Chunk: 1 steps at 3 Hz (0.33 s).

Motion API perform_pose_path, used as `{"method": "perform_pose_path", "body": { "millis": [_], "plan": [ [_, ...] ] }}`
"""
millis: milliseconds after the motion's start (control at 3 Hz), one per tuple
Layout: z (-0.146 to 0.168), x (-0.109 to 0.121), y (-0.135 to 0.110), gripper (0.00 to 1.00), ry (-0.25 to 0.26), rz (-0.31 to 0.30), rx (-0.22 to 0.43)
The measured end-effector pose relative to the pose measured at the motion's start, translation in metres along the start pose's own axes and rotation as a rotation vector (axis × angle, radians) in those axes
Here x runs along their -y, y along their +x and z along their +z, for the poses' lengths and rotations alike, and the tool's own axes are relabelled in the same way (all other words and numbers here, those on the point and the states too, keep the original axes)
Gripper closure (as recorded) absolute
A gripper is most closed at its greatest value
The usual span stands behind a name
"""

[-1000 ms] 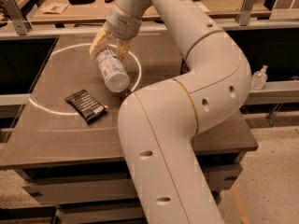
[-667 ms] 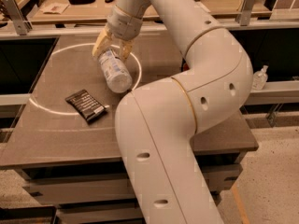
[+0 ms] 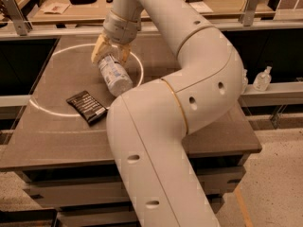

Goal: Knock blue plastic bottle over

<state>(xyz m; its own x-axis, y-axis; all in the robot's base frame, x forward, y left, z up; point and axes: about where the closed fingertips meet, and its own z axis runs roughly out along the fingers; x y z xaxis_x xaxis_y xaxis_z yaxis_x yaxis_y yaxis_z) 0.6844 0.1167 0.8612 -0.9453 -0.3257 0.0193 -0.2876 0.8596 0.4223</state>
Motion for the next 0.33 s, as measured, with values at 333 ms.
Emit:
{"method": "perform_pose_path", "body": {
  "millis": [333],
  "plan": [
    [0.0142,0.0002,-0.0023,1.00,-0.033,-0.014,-0.027]
  ]
}}
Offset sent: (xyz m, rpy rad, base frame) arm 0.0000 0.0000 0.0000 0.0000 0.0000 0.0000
